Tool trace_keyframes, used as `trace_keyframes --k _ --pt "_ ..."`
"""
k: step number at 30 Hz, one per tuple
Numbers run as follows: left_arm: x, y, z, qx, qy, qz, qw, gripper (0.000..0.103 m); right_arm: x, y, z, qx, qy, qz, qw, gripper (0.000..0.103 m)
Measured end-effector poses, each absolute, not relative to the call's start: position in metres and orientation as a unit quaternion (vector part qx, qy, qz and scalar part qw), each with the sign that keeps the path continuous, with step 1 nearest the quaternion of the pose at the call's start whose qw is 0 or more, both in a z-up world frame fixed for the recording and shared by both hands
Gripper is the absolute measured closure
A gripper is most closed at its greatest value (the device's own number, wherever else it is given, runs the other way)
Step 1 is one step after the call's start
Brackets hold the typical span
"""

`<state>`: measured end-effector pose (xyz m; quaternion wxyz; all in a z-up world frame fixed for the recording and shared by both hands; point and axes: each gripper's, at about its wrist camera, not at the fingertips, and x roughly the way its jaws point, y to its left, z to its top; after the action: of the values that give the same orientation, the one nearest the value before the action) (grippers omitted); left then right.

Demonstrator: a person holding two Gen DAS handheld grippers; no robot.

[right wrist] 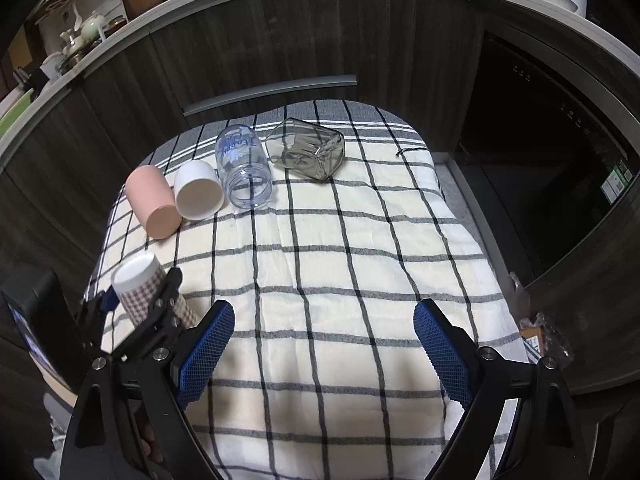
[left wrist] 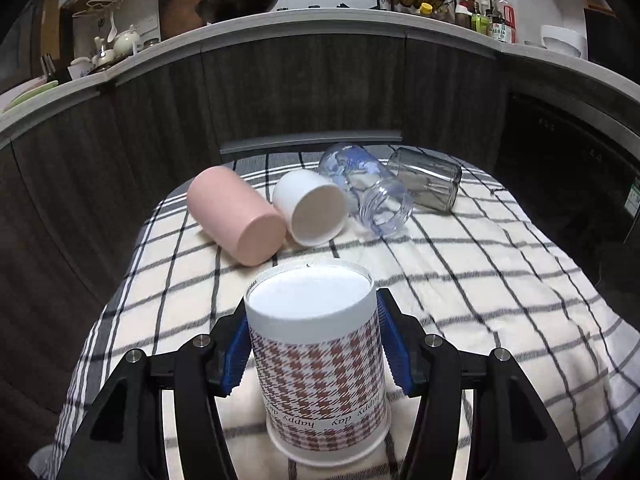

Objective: Flip cup upside down
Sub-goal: 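Lower the paper cup rim-down onto the cloth and open the left gripper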

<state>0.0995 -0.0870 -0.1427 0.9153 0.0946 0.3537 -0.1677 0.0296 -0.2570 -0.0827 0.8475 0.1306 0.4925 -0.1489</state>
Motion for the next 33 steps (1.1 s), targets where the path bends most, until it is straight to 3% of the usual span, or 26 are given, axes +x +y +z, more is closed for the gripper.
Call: trace_keyframes --k 4,8,14,23,33 --pt "0.086 -0.085 -0.147 0.096 0.358 -0.166 0.914 0.035 0.028 -0.255 -0.081 0.128 0.494 -0.148 0.847 0.012" --pt "0.080 -0.079 -0.141 0.090 0.358 -0.159 0.916 0.032 0.027 -0.253 -0.079 0.126 0.495 -0.144 0.847 0.012" --pt "0.073 -0.064 -0.105 0.065 0.349 -0.148 0.923 0.021 0.023 -0.252 -0.066 0.133 0.487 -0.139 0.852 0.012" --pt "0.062 -0.041 -0.049 0.047 0.352 -0.130 0.926 0.018 0.017 -0.248 -0.045 0.137 0.461 -0.133 0.867 0.012" --pt "0.044 -0.018 -0.027 0.032 0.389 -0.090 0.916 0.017 0.008 -0.226 -0.021 0.109 0.422 -0.125 0.891 0.012"
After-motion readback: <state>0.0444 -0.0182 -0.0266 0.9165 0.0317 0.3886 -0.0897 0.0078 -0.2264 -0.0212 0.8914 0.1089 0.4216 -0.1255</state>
